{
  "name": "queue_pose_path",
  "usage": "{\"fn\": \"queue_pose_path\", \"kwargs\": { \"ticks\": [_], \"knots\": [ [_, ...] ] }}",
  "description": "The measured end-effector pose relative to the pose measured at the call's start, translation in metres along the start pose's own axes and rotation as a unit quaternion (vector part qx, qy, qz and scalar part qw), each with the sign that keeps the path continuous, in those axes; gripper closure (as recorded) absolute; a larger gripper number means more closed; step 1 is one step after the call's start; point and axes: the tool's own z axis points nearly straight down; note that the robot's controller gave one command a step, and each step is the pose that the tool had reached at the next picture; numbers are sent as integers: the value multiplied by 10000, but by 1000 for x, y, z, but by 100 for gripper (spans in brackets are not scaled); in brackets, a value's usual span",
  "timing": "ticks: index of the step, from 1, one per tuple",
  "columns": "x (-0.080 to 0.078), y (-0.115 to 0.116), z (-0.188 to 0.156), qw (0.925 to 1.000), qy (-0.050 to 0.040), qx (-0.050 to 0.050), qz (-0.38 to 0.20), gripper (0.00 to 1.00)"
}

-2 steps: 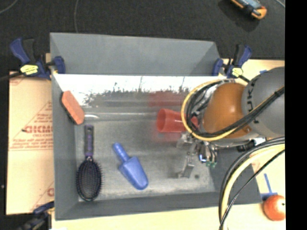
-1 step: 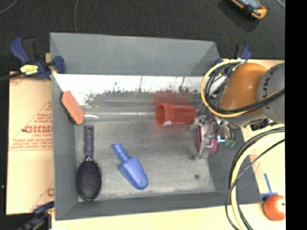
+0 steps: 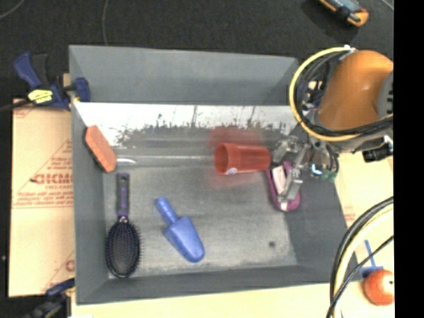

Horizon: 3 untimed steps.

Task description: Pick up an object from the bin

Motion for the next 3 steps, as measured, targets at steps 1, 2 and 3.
{"fn": "queue_pose_path", "kwargs": {
  "ticks": [1, 2, 3],
  "knots": [
    [-13, -23, 95, 9992, 20, -11, -411, 0],
    [-24, 19, 11, 9916, -97, -28, 1286, 0],
    [-26, -10, 76, 9933, -45, -8, -1158, 0]
  ]
}}
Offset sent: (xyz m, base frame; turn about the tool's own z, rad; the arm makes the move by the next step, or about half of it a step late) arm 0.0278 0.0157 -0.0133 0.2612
